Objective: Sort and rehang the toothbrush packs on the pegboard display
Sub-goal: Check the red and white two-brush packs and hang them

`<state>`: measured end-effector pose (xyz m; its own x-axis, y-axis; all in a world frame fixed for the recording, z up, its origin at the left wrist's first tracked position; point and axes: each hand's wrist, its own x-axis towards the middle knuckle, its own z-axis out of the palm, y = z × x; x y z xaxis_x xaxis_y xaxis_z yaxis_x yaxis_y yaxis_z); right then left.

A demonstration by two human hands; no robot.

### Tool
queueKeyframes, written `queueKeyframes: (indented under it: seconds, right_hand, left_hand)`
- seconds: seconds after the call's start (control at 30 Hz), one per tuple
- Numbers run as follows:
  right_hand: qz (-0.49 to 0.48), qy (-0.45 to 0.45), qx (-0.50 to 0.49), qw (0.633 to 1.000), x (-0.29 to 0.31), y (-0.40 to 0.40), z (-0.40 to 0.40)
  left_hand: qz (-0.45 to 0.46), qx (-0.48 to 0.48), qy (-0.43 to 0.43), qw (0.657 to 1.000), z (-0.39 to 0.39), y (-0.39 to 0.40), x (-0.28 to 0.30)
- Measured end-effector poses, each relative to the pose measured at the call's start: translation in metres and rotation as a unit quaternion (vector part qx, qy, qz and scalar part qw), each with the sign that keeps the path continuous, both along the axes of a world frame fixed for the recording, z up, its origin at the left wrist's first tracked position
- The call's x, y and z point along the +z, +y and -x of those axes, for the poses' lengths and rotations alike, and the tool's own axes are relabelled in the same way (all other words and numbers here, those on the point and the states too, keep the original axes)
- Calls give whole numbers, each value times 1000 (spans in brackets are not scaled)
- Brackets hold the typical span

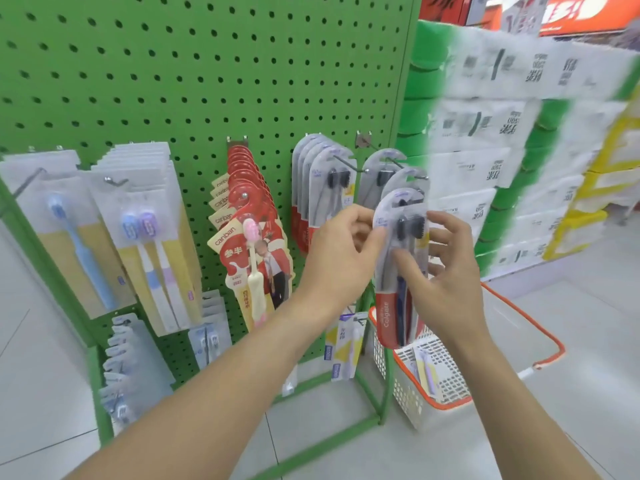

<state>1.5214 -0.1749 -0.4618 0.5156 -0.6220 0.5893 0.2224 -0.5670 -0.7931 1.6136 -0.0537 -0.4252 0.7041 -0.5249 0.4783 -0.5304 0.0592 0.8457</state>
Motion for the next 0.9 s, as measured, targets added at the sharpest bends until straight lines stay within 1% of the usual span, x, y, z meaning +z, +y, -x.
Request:
queueKeyframes:
  seconds: [0.1, 0.2, 0.3, 0.4, 0.5, 0.67, 0.77, 0.9]
  right_hand:
    - [32, 11, -25, 999, 8, -12, -7]
    - [61, 12, -45, 997, 9, -23, -14]
    - [55, 0, -68, 996, 8, -29, -20]
    - [52, -10, -86, 995, 9, -33, -25]
    - [53, 8, -92, 994, 10, -35, -29]
    - [46, 20, -97, 994, 14, -40, -33]
    - [37, 42, -85, 995, 16, -41, -33]
    - [25, 65, -68, 995, 25, -42, -28]
  left_hand:
    - [4, 17, -27, 999, -4, -15, 8]
    - [18, 32, -23, 999, -7, -30, 11]
    - [36, 51, 0, 998, -8, -44, 13]
    - [43, 65, 2, 997, -10, -52, 11]
    - [49, 75, 14, 996, -11, -57, 9]
    - [82, 90, 42, 992, -13, -63, 10]
    - [88, 103, 55, 989, -14, -67, 8]
    - [93, 126, 37, 987, -19, -70, 4]
